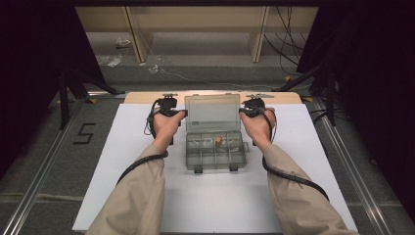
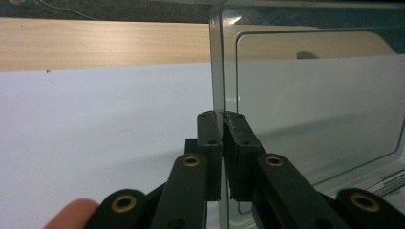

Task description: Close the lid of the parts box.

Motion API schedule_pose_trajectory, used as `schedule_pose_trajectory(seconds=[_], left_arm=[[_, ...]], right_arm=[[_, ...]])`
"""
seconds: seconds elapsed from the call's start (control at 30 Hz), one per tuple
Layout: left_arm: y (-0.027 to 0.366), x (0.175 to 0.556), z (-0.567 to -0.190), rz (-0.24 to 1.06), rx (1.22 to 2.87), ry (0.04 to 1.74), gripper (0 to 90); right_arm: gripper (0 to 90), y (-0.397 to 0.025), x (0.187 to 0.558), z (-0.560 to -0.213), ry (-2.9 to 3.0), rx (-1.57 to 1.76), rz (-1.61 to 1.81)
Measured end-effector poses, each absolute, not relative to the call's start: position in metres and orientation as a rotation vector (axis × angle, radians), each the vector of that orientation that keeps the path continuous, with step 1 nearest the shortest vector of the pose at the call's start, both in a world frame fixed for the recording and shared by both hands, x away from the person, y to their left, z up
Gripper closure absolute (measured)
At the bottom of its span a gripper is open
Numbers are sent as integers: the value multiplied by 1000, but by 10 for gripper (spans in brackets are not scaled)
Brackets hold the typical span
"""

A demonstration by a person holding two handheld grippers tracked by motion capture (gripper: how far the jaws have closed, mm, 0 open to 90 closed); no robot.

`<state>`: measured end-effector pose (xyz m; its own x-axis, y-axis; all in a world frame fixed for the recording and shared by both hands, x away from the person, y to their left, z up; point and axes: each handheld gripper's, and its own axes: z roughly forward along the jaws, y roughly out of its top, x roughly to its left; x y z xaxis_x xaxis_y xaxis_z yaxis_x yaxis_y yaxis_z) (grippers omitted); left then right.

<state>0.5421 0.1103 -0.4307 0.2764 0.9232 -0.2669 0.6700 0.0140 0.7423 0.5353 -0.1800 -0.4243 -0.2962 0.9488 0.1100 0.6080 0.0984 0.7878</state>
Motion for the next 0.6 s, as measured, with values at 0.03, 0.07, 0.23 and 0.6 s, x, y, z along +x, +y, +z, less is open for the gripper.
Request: schedule_pose_trajectory(seconds=[0.03,0.07,0.23,0.6], left_arm=[[110,541,-430,400,1736,1454,852],[109,540,-430,407,1743,1446,851],[109,537,-428,416,1745,1421,851],[108,531,-426,446,1744,1359,853]], right_arm=[[900,-180,535,-424,1955,1520,1065],[900,-181,534,-424,1955,1520,1067],[892,-184,533,-424,1963,1513,1079],[809,-188,544,-407,1957,1419,1126]])
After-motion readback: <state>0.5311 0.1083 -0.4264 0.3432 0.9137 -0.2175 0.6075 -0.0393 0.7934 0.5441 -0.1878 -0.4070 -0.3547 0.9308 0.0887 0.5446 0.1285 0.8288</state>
